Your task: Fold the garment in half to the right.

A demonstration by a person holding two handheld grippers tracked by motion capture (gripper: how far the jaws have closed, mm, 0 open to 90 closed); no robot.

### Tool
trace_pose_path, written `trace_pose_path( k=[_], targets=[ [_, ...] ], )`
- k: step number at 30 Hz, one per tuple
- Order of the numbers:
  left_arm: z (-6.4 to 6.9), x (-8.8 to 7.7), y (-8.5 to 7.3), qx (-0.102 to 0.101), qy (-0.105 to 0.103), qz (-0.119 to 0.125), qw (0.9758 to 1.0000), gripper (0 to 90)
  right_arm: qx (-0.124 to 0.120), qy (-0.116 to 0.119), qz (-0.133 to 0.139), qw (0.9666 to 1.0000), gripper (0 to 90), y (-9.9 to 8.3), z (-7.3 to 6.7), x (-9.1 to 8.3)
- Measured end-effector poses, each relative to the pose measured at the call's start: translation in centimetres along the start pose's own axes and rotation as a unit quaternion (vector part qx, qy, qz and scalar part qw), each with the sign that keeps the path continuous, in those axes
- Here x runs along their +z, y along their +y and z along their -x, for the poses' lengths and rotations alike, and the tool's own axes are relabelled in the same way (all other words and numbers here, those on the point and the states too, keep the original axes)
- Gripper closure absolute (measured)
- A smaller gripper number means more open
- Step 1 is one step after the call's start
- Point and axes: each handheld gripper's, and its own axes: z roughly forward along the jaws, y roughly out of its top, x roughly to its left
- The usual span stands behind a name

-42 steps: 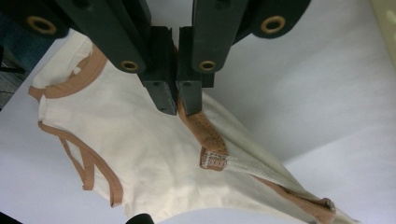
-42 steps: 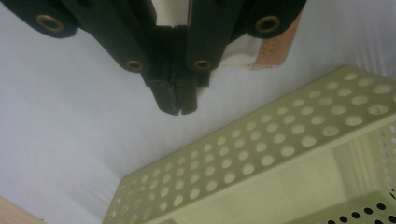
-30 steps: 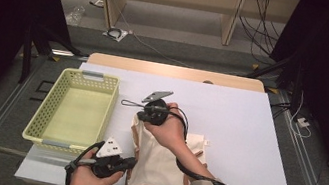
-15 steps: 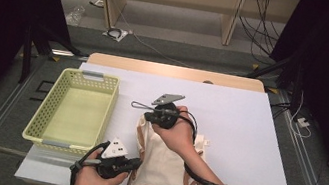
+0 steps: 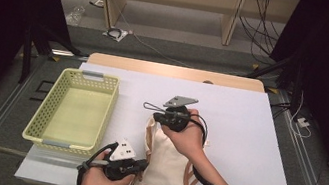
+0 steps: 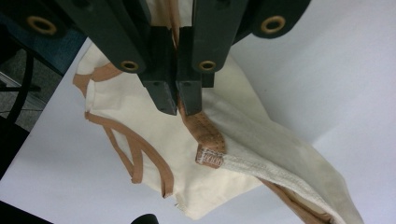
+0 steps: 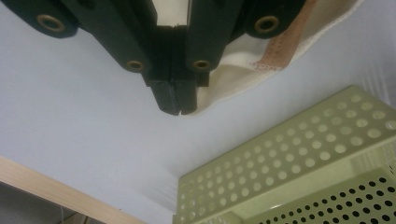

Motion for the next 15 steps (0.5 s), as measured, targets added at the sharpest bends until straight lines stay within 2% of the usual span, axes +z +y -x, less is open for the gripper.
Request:
trace_pose_path(
  k=[8,12,15],
  targets=[
    [0.3,0.3,0.2,0.004,0.000,-0.001,1.0000,86.0,0.001,-0.010,0.011,0.9999,90.0,-0.7,0.6,-0.9],
    [0.6,0.6,0.4,0.007,-0.003,-0.001,1.0000,86.1,0.006,-0.013,0.025,0.9996,90.0,-1.3,0.5,-1.3],
    [0.8,0.9,0.5,0.006,-0.005,-0.001,1.0000,86.0,0.000,-0.018,0.036,0.9992,90.0,-1.7,0.6,-1.6]
  ],
)
